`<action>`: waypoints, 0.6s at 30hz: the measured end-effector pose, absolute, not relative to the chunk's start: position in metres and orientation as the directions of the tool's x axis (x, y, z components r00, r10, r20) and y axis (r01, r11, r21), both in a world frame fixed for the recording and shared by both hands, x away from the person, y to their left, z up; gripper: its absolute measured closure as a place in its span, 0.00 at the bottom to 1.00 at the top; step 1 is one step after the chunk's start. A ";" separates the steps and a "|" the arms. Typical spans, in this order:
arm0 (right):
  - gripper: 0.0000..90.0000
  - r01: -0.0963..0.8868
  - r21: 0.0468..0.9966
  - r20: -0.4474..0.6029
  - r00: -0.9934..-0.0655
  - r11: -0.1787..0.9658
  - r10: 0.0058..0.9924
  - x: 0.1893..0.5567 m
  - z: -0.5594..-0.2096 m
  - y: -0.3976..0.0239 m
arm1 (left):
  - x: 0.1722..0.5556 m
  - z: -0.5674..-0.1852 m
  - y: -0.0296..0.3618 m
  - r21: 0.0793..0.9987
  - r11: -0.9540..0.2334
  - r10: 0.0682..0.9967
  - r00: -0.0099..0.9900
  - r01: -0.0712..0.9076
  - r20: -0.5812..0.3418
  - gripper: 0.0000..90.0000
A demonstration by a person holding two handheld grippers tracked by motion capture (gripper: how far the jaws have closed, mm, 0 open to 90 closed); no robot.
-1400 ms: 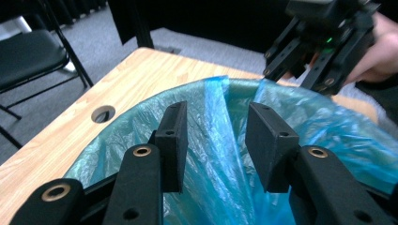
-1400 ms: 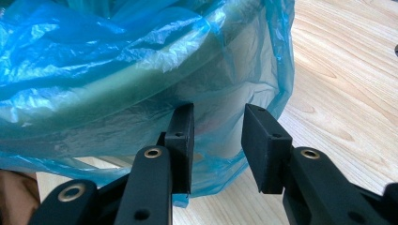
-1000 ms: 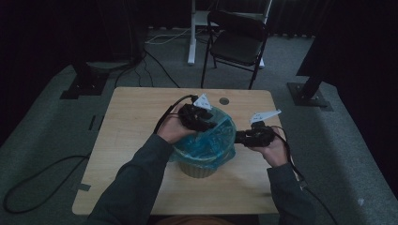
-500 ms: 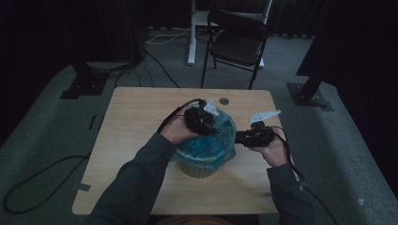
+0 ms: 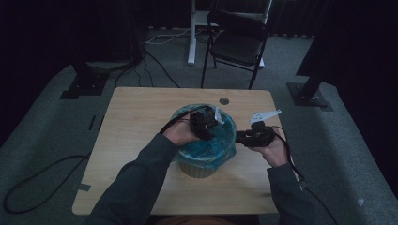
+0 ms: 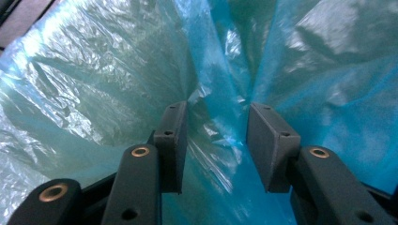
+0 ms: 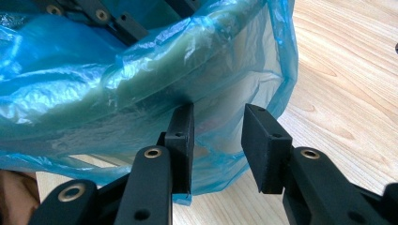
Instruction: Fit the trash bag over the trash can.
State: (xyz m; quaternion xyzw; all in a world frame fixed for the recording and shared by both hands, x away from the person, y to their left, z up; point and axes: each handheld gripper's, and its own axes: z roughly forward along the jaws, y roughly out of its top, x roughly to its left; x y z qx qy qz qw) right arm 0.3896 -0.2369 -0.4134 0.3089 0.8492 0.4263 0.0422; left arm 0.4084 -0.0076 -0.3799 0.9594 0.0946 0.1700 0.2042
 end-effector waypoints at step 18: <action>0.71 0.488 0.750 0.189 -0.805 0.446 0.562 0.389 -0.413 -0.237 | 0.406 -0.385 -0.011 0.369 -0.922 0.272 0.877 0.119 0.396 0.65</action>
